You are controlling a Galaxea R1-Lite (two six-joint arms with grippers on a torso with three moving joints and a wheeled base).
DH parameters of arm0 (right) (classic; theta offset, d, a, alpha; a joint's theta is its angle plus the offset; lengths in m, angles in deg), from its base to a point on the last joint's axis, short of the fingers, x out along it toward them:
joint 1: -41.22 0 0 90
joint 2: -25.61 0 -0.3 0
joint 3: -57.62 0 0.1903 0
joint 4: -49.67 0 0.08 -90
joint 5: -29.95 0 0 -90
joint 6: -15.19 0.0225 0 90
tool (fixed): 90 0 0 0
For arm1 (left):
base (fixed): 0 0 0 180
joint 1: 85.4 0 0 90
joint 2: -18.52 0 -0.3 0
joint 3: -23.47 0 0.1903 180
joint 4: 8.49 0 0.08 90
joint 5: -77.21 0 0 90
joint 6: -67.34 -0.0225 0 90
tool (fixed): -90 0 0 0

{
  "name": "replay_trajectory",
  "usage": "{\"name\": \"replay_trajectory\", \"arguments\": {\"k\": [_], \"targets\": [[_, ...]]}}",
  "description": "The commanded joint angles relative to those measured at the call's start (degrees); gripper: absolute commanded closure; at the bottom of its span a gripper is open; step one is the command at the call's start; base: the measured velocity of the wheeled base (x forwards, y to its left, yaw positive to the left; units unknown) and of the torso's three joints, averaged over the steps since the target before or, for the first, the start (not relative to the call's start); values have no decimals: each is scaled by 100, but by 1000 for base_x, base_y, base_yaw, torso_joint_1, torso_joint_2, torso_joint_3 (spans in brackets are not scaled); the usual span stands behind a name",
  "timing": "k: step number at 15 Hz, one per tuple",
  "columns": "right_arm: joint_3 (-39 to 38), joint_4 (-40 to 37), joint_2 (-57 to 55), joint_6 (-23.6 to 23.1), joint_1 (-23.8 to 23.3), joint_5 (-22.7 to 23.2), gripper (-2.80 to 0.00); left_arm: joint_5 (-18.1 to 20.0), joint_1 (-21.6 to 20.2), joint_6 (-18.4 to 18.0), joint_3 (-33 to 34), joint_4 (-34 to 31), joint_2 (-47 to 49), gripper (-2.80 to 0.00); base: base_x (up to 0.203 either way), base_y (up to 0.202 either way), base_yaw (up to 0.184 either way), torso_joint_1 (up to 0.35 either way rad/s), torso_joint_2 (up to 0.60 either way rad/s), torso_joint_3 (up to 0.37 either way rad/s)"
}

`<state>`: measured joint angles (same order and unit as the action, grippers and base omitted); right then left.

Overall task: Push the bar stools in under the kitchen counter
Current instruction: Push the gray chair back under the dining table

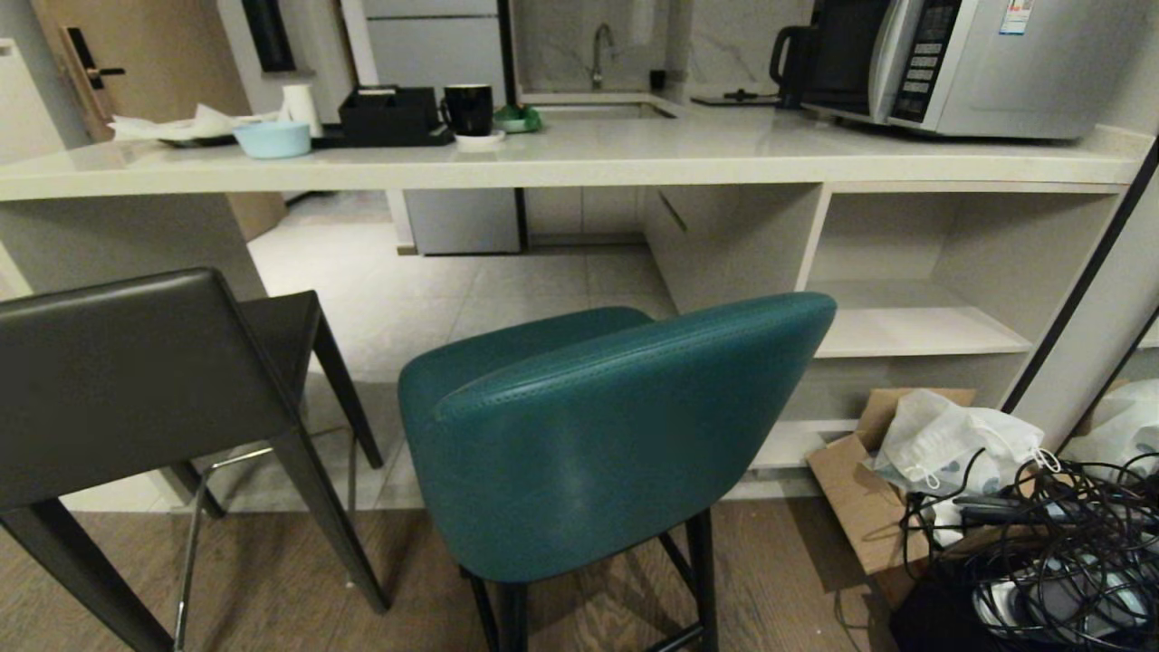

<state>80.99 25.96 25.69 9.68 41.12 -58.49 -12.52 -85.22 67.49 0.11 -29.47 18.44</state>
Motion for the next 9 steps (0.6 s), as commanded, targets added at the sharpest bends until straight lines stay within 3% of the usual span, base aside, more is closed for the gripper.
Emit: {"name": "replay_trajectory", "arguments": {"k": [1,5,9], "targets": [[0,0,0,39,1,-8,0,0,-1,11,105,-1,7,0,0,0,0,0,0,0],[8,8,1,68,1,-15,0,-1,-1,11,105,-1,7,0,0,0,0,0,0,0],[0,8,-7,85,1,-24,0,-9,-1,11,105,7,7,0,-179,0,-2,7,4,2]]}}
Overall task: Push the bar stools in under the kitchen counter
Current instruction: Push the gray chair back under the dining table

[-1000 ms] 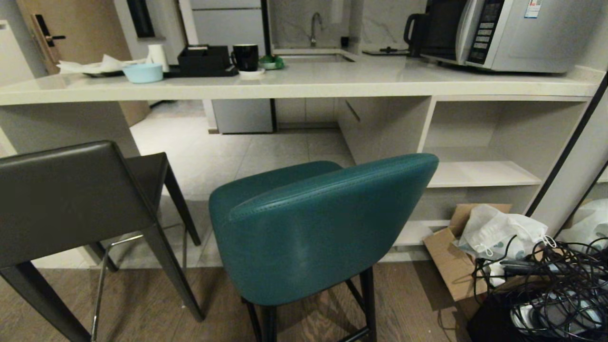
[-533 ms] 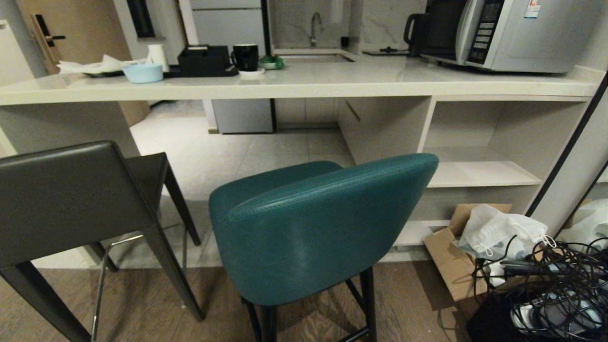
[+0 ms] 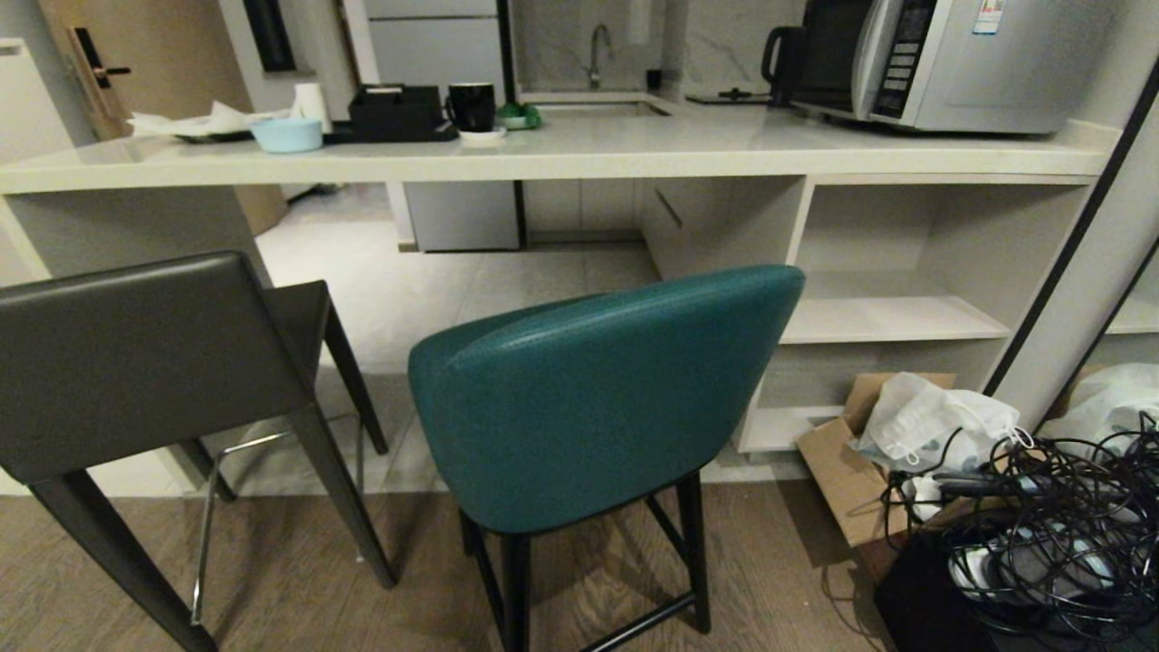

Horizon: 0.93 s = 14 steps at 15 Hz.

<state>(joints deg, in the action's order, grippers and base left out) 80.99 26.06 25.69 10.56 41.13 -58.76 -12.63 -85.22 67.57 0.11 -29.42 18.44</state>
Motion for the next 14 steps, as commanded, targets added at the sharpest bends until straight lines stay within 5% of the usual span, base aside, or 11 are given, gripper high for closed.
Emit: {"name": "replay_trajectory", "arguments": {"k": [1,11,14], "targets": [[0,-2,-7,-3,0,3,0,2,-1,3,105,2,7,0,-195,0,-3,-1,-2,2],[8,-2,-4,33,0,-6,0,2,-1,3,105,2,7,0,-21,0,-1,0,2,0],[8,-2,1,33,0,-6,0,3,-1,3,105,2,7,0,-1,151,-2,1,-1,4]]}}
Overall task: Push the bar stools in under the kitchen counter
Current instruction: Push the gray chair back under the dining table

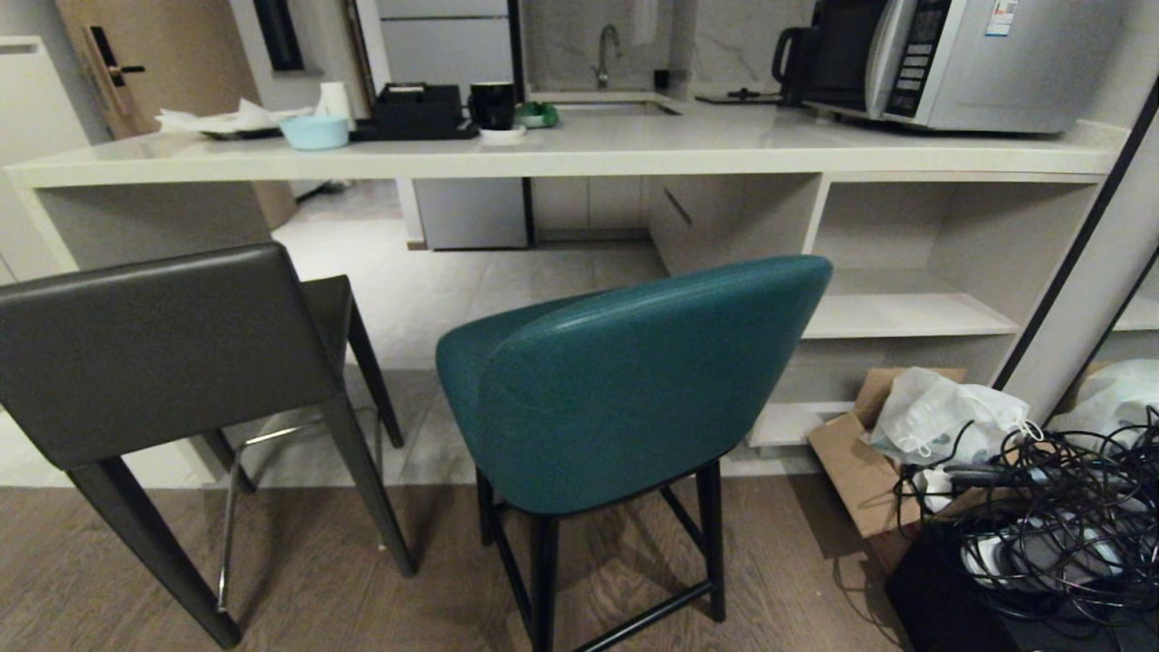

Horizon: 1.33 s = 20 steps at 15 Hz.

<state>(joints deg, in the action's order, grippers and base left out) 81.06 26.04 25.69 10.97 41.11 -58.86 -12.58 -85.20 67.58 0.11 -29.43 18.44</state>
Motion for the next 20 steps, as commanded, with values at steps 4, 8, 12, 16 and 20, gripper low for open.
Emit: {"name": "replay_trajectory", "arguments": {"k": [4,8,12,16,20], "targets": [[-7,0,1,-9,2,4,0,-3,-3,2,105,4,7,0,0,198,0,2,3,2],[1,0,1,-9,2,4,0,-3,-3,2,105,4,7,0,0,201,-3,1,1,5],[1,0,-7,26,2,-5,0,-3,-3,2,105,4,7,0,0,199,-3,5,4,2],[-7,9,-7,81,2,-42,0,-3,-3,8,105,1,7,0,0,197,-2,2,3,3],[-7,9,-7,78,2,-40,0,-3,-3,11,105,4,7,0,0,198,-1,5,3,4]]}}
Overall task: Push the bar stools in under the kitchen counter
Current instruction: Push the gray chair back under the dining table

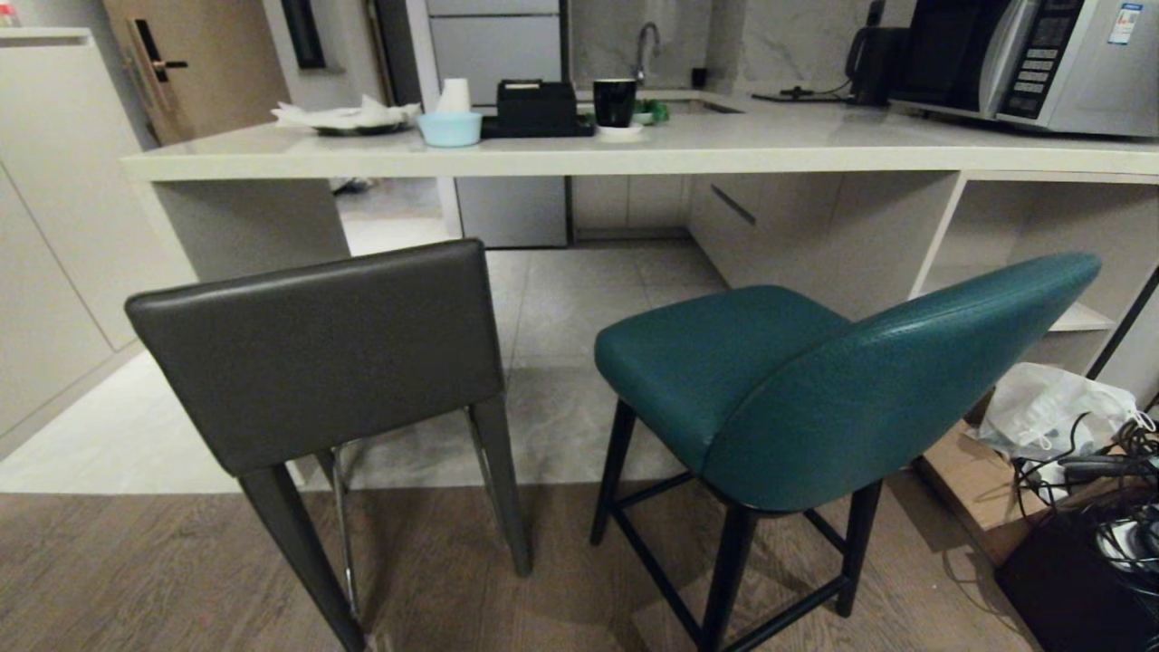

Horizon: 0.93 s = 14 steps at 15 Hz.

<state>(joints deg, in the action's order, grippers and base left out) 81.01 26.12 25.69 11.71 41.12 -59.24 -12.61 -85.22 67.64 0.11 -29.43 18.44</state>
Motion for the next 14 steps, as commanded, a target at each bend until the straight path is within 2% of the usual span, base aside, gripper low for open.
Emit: {"name": "replay_trajectory", "arguments": {"k": [1,14], "targets": [[4,1,1,30,1,-10,0,0,-1,5,105,4,7,0,0,197,-2,-1,2,1],[-2,1,-5,41,1,-10,0,-1,-1,13,105,4,7,0,0,198,-1,1,2,3]]}}
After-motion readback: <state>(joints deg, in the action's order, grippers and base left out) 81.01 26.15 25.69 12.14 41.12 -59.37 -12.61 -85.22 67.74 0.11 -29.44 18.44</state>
